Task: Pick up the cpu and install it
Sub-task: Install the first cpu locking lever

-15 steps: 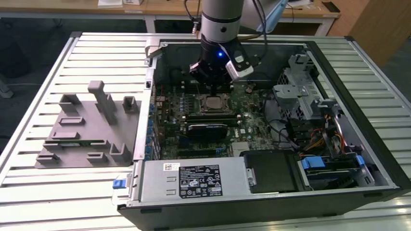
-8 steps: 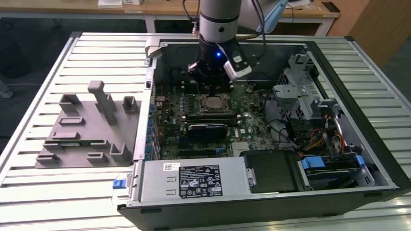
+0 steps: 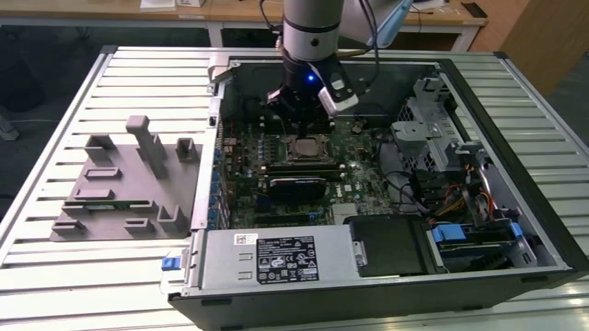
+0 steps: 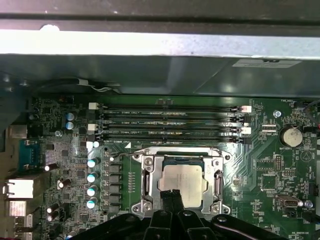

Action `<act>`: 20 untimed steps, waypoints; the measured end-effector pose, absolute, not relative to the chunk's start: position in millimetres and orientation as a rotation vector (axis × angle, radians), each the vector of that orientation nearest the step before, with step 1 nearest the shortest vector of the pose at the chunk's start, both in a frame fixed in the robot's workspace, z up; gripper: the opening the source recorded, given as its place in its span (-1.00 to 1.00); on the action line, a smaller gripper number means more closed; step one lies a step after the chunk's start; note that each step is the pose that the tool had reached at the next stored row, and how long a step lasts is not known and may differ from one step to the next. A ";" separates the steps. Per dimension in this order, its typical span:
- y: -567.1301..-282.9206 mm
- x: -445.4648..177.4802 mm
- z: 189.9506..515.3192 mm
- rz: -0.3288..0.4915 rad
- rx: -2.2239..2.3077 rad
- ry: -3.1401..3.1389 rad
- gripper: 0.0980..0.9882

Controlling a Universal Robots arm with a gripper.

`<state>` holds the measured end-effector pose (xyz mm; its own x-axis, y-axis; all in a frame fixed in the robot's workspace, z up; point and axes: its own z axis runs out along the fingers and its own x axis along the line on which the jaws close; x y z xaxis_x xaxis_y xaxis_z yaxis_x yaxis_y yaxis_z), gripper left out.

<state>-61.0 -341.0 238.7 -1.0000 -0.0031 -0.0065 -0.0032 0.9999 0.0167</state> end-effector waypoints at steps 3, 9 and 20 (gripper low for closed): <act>-341.0 -61.9 238.7 0.026 -0.005 3.135 -0.98; -341.1 -64.6 238.7 0.026 -0.005 3.135 -0.98; -341.1 -67.9 238.7 0.026 -0.005 3.135 -0.98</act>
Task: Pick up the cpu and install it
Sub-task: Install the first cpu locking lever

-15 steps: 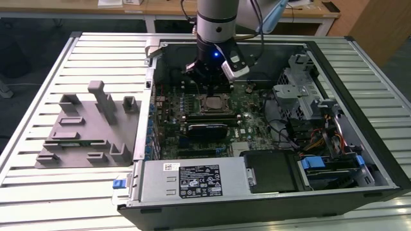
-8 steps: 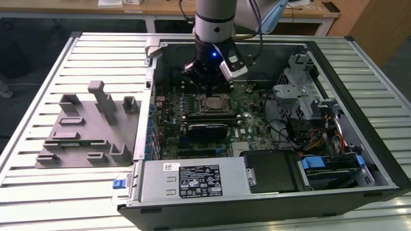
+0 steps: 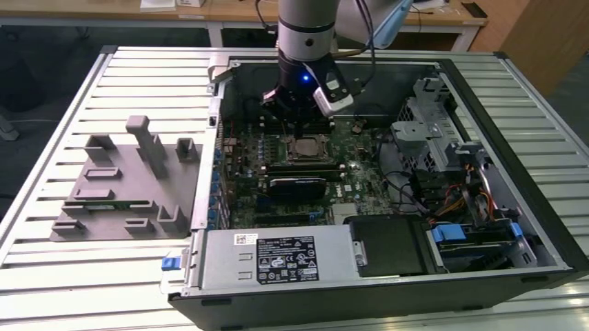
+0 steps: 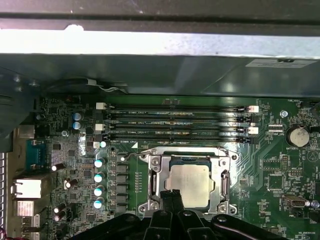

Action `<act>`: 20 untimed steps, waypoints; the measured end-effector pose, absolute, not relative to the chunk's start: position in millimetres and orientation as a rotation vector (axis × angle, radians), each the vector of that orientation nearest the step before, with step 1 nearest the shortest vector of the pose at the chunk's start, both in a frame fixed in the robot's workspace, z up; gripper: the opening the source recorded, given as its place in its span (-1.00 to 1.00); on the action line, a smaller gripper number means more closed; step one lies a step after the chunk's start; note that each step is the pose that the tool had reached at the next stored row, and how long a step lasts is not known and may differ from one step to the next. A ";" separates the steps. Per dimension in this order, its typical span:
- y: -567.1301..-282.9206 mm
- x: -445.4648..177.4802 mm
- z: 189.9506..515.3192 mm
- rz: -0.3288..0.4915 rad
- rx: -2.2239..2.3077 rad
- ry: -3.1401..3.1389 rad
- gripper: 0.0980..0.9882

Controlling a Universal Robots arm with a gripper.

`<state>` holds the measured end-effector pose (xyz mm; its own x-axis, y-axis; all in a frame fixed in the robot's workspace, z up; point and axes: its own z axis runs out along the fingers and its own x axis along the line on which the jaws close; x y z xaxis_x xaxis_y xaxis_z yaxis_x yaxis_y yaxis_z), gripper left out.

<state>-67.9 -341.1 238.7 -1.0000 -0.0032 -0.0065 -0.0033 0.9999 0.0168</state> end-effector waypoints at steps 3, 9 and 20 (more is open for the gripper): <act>-341.1 -68.5 238.7 0.026 -0.005 3.135 -0.98; -341.1 -69.6 238.7 0.026 -0.005 3.135 -0.98; -341.4 -76.6 238.7 0.027 -0.005 3.135 -0.98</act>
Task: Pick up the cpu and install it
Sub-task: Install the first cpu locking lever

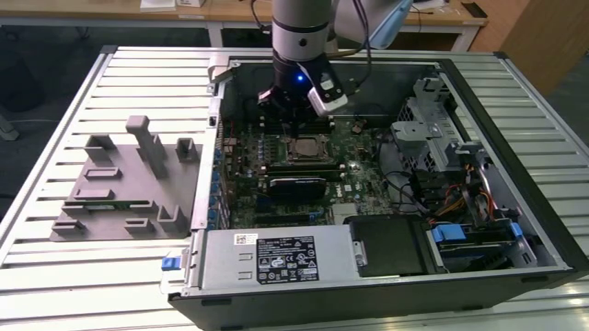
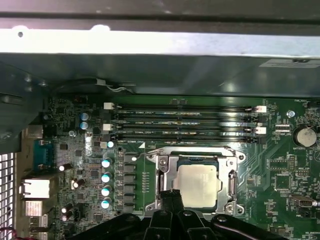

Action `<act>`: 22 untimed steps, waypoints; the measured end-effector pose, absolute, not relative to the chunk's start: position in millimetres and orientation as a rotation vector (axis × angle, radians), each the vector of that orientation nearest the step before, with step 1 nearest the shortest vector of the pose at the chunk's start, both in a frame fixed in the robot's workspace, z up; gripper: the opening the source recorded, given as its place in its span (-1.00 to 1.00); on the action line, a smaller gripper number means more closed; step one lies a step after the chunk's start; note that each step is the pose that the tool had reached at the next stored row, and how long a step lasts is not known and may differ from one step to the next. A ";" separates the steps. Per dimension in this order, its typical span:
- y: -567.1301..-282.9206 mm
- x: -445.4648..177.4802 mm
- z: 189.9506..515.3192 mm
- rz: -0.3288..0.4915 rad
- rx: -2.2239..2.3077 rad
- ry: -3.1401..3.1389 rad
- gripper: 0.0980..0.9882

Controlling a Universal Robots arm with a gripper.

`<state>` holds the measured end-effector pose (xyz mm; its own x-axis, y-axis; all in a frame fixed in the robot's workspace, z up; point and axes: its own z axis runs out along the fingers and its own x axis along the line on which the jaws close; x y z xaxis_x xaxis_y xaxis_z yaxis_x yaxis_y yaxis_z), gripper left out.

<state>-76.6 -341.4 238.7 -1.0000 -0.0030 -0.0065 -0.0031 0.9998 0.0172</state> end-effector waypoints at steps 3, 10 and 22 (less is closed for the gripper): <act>-341.6 -80.3 238.7 0.028 -0.005 3.135 -0.98; -341.8 -85.8 238.7 0.029 -0.005 3.135 -0.98; -342.3 -91.0 238.7 0.031 -0.005 3.135 -0.98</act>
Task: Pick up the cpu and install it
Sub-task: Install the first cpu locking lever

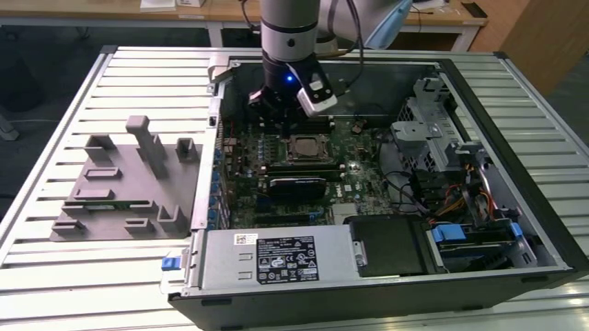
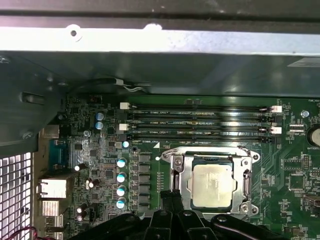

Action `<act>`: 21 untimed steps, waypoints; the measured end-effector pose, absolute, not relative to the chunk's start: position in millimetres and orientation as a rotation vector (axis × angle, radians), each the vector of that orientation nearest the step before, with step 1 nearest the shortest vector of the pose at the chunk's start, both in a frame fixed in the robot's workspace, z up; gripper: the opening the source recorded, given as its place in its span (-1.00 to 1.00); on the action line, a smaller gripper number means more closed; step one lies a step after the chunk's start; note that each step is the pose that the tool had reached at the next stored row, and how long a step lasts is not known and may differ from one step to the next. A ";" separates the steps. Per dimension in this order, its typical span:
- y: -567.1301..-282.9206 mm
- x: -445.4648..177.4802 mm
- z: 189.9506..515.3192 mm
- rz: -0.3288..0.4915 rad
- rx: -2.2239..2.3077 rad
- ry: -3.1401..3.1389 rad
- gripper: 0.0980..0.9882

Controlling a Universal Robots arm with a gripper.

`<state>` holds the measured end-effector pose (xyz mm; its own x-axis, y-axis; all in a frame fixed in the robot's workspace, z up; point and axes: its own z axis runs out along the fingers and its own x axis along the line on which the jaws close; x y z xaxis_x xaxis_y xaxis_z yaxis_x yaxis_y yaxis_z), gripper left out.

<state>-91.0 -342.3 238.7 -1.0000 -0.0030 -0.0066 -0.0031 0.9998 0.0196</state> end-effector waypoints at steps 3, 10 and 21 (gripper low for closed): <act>-342.4 -92.7 238.7 0.031 -0.005 3.135 -0.98; -342.6 -95.8 238.7 0.032 -0.005 3.135 -0.98; -342.8 -102.0 238.7 0.035 -0.005 3.135 -0.98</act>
<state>-102.0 -342.8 238.7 -1.0000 -0.0030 -0.0065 -0.0032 0.9997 0.0225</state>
